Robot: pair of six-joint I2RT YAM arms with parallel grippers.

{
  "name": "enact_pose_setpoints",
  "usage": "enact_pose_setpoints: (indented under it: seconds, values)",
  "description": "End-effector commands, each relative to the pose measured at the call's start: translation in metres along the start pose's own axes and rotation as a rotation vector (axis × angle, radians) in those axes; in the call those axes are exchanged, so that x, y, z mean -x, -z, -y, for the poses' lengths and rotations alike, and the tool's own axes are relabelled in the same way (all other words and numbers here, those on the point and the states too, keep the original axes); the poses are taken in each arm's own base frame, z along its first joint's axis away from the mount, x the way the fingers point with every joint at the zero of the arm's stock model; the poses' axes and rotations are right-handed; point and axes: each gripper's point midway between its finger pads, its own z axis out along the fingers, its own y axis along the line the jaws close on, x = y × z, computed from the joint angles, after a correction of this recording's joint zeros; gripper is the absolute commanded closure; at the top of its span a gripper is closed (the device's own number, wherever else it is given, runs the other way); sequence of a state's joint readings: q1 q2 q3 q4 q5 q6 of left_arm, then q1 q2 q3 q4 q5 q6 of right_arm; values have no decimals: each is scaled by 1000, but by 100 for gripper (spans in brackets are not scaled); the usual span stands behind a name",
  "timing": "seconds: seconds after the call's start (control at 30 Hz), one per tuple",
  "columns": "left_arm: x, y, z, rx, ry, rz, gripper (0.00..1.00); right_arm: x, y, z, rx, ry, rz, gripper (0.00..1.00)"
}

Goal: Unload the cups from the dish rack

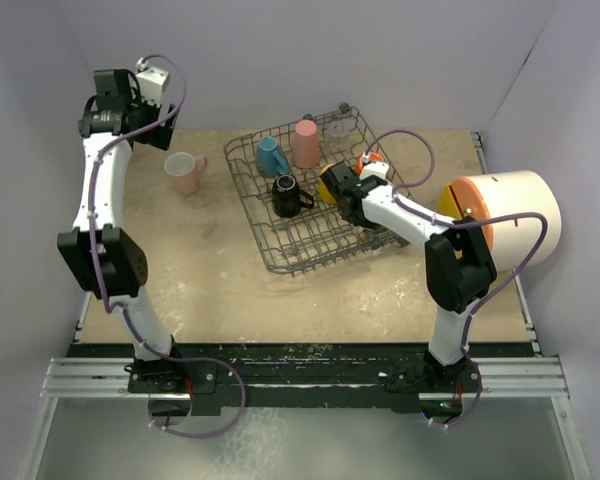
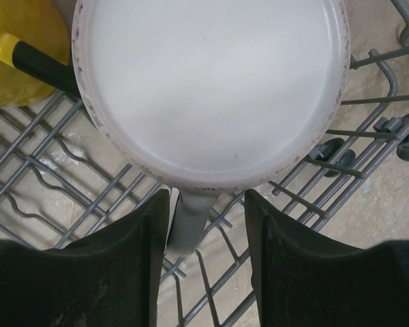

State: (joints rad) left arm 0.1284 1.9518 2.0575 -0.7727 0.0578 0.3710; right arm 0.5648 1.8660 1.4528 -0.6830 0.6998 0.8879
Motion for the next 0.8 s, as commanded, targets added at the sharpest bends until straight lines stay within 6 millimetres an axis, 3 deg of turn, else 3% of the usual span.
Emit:
enact_pose_setpoints:
  seconds: [0.0,0.13,0.37,0.6,0.77]
  values:
    - [15,62,15,-59,-27,107,1,14,2,-3,-39,-60,91,52]
    - [-1,97,39,-136,-27,122,1,4,3,-7,-63,-38,108,66]
    - [-49,119,77,-246,-8,72,1,5,9,-5,-56,-30,121,100]
    - [-94,133,102,-299,-40,35,1,32,38,-6,52,-88,161,100]
    - [-106,146,118,-350,-89,77,1,63,73,-6,163,-169,219,100]
